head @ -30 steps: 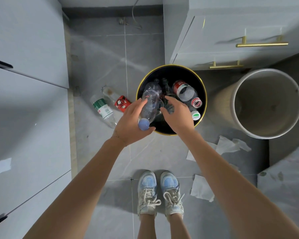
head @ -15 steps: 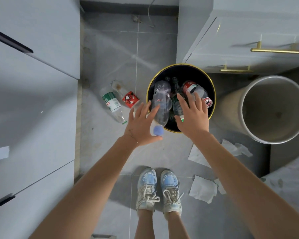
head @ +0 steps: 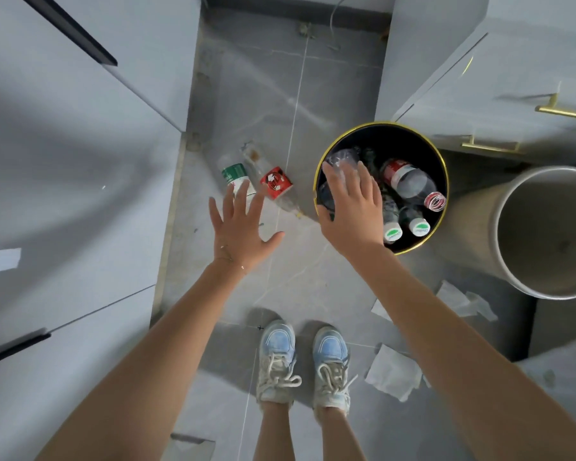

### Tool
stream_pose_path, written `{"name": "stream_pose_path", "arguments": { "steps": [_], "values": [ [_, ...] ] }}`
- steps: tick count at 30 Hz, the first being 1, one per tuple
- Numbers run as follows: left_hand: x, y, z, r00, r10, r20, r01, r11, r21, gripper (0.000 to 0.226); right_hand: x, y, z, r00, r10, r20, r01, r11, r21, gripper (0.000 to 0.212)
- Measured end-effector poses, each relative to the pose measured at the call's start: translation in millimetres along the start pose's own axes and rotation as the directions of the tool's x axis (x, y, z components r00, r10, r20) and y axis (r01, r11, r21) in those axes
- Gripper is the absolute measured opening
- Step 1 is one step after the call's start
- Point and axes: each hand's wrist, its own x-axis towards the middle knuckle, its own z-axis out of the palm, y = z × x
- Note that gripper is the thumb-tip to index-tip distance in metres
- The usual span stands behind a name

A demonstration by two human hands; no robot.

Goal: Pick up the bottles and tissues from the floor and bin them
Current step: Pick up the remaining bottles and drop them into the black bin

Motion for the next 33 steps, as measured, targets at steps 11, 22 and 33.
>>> {"name": "stream_pose_path", "arguments": {
  "steps": [11, 22, 33],
  "values": [
    [45, -74, 100, 0.919, -0.372, 0.130, 0.392, 0.900, -0.192, 0.090, 67, -62, 131, 0.970, 0.001, 0.244, -0.043, 0.985, 0.166, 0.073],
    [105, -74, 205, 0.709, -0.654, 0.264, 0.571, 0.312, -0.759, 0.087, 120, -26, 241, 0.947, 0.187, 0.262, -0.224, 0.967, 0.120, 0.095],
    [86, -66, 157, 0.699, -0.633, 0.333, 0.515, 0.122, -0.849, 0.061, 88, -58, 210, 0.893, 0.323, 0.314, -0.446, 0.730, 0.518, 0.085]
  ]
}}
